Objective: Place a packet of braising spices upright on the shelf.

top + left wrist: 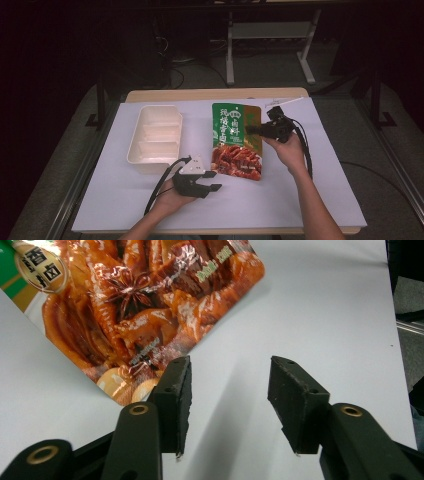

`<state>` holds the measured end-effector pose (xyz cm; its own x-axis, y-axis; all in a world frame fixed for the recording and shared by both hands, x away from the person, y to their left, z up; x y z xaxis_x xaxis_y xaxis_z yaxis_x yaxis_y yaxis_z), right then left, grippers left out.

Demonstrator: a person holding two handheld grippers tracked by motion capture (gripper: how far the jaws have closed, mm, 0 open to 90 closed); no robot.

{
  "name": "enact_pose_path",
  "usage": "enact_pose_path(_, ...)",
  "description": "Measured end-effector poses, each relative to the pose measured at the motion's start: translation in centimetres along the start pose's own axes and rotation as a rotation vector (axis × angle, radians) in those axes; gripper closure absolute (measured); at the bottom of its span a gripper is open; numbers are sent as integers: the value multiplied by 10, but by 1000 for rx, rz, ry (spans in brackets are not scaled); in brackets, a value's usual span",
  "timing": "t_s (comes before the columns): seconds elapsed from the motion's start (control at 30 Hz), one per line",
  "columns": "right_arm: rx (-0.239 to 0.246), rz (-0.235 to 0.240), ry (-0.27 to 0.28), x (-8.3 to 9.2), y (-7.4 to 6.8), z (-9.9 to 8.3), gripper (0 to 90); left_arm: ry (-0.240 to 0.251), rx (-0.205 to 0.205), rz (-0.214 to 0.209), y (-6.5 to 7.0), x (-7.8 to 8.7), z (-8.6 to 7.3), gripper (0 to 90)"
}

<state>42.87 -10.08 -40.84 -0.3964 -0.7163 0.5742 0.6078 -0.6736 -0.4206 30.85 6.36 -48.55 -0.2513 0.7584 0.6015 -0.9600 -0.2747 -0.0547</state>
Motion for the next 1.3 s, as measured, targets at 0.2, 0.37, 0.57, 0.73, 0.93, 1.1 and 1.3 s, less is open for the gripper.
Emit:
enact_pose_path(0.2,34,11,-1,1,-14,7,893,10,-8,0,5,6,-3,489)
enact_pose_path(0.37,61,35,-6,2,-23,11,894,10,-12,2,8,11,-8,483)
enact_pose_path(0.57,88,49,-3,4,-33,16,894,20,-4,7,11,15,-13,466)
enact_pose_path(0.73,118,58,-10,4,-42,19,894,24,-6,8,14,20,-16,422)
enact_pose_path(0.93,145,59,-5,4,-53,25,895,37,4,-10,19,26,-20,409)
enact_pose_path(1.1,158,56,-5,4,-60,31,896,46,-7,-14,24,27,-20,396)
enact_pose_path(1.3,171,44,5,2,-67,39,896,50,-16,-21,25,28,-20,382)
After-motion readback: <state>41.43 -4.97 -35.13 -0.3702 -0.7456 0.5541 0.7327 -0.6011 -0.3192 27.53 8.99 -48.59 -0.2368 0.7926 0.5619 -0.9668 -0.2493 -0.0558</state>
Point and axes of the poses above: each handheld gripper's, and its own axes: x roughly backward along the jaws, z roughly out of its top, y roughly to its right, the point moved 9 cm from there along -x, roughly forward along the jaws, and after that the axes turned 8 degrees about -x, right-handed, at the moved point
